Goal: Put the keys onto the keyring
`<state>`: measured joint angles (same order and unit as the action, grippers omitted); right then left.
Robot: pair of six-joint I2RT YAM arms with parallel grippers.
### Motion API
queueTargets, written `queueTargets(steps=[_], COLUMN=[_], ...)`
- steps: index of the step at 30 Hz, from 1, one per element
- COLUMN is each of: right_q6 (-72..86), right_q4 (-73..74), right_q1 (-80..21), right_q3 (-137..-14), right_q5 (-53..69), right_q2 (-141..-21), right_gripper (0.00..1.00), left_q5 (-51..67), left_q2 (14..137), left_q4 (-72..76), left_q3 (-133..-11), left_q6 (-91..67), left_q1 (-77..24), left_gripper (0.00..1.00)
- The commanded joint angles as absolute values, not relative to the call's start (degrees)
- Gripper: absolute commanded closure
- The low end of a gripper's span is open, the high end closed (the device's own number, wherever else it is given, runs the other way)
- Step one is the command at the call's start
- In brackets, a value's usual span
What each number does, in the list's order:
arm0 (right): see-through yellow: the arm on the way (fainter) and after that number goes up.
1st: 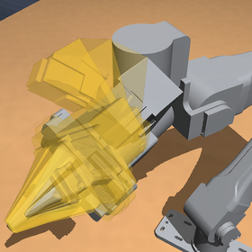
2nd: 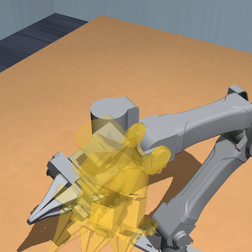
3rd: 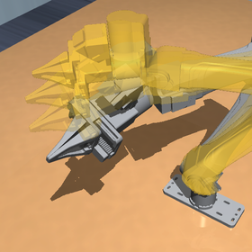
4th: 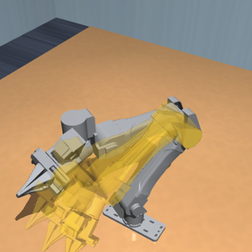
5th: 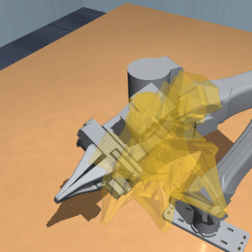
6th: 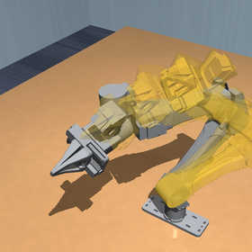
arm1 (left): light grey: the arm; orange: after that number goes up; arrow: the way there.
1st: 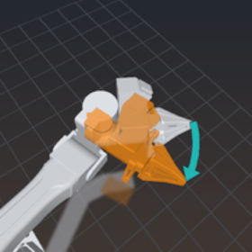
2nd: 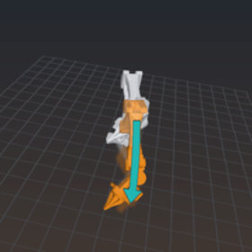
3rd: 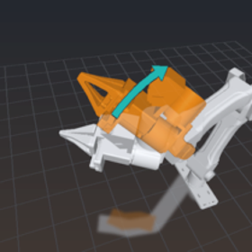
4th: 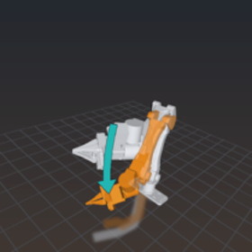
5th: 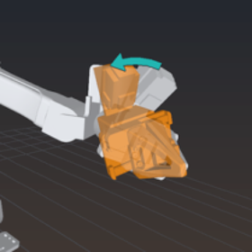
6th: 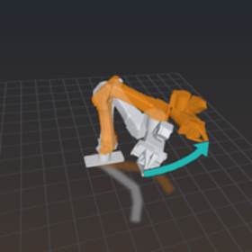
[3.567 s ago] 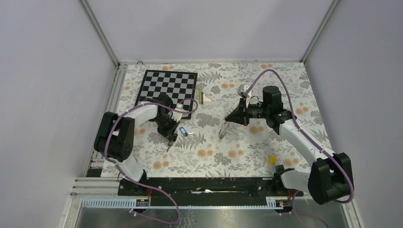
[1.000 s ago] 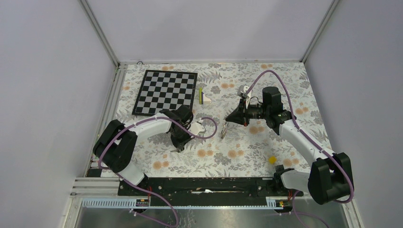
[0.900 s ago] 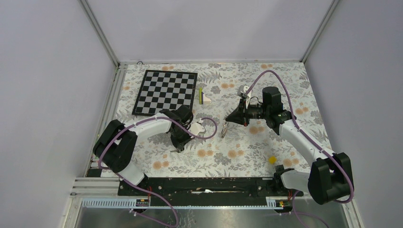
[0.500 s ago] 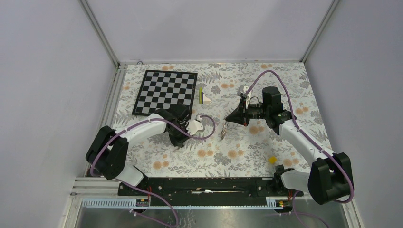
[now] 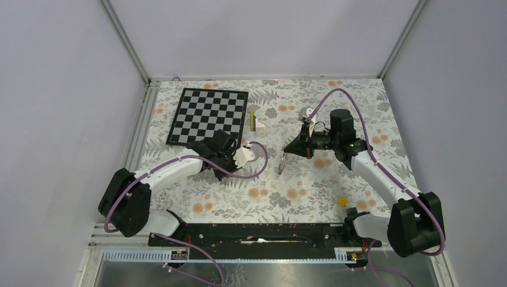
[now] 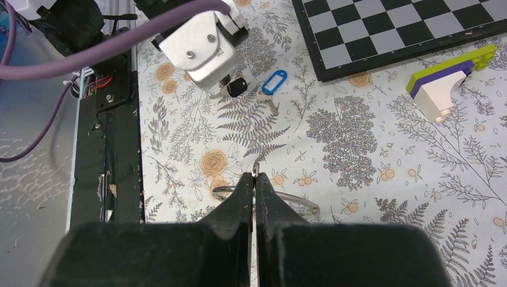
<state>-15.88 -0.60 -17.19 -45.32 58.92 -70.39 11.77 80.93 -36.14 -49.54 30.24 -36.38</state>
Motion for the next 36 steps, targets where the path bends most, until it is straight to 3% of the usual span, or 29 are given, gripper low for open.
queueTargets(steps=[1, 18, 36], right_q6=[-17.1, -17.7, -18.4], right_q4=[-1.8, -1.5, -1.2], right_q1=[-16.8, -16.6, -16.6], right_q3=[-45.3, -45.2, -45.1], right_q5=[58.1, 57.3, 56.8], right_q2=[-69.8, -70.1, -70.3], right_gripper=[1.0, 1.0, 1.0], left_q5=[10.9, 11.4, 12.7], left_q2=[77.1, 76.5, 79.1], left_q4=[-31.3, -26.5, -27.0], left_q3=[-47.1, -41.6, -41.9], left_q6=[31.3, 29.3, 29.3], left_q1=[-36.7, -40.8, -41.4], left_gripper=[1.0, 0.97, 0.78])
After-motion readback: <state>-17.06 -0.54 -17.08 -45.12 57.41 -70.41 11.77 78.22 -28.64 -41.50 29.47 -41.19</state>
